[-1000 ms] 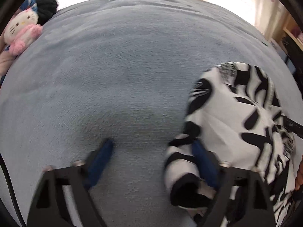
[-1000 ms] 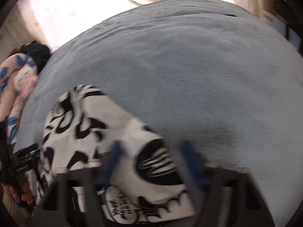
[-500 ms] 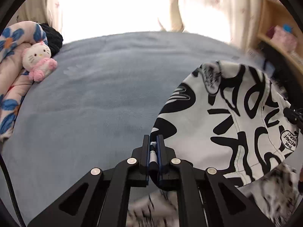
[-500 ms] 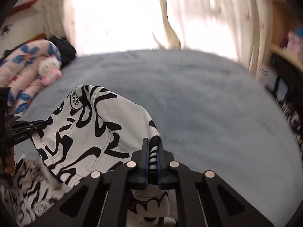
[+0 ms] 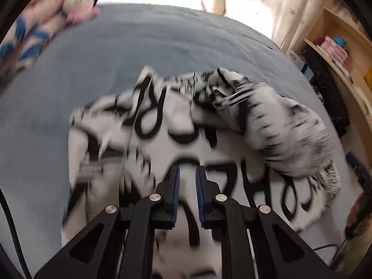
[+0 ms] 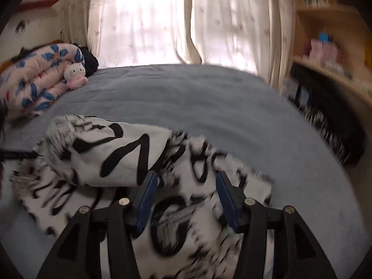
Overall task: Fold large clothes
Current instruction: 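Lift and roll the hoodie bundle over with both grippers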
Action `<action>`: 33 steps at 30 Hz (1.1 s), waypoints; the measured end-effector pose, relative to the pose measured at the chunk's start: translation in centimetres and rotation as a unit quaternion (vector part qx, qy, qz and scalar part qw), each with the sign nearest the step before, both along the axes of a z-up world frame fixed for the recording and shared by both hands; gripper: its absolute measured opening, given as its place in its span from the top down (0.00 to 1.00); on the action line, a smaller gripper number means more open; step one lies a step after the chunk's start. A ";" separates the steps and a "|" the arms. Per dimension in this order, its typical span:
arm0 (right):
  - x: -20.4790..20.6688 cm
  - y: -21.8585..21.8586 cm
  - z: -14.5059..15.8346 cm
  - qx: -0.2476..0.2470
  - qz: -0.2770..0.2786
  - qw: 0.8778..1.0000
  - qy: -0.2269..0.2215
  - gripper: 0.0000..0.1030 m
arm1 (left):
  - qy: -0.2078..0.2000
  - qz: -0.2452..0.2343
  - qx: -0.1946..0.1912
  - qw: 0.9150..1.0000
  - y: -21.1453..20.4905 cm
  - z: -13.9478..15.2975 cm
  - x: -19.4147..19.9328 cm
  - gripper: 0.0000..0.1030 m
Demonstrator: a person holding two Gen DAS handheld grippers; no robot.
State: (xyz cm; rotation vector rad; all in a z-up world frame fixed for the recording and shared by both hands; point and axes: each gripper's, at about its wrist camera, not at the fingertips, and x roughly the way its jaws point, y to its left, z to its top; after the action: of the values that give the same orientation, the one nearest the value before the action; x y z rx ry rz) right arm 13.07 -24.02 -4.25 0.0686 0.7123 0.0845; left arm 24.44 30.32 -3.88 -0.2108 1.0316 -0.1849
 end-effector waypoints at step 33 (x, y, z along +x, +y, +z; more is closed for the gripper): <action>17.5 5.1 -3.9 0.298 0.031 0.947 0.120 0.78 | 0.012 -0.063 -0.222 0.973 -8.0 0.6 12.8 0.67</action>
State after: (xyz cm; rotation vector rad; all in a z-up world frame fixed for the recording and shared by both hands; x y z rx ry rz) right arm 30.61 -18.94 -8.18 0.6457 0.9137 0.3556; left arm 37.20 22.35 -3.32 -0.5547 1.0184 -0.5309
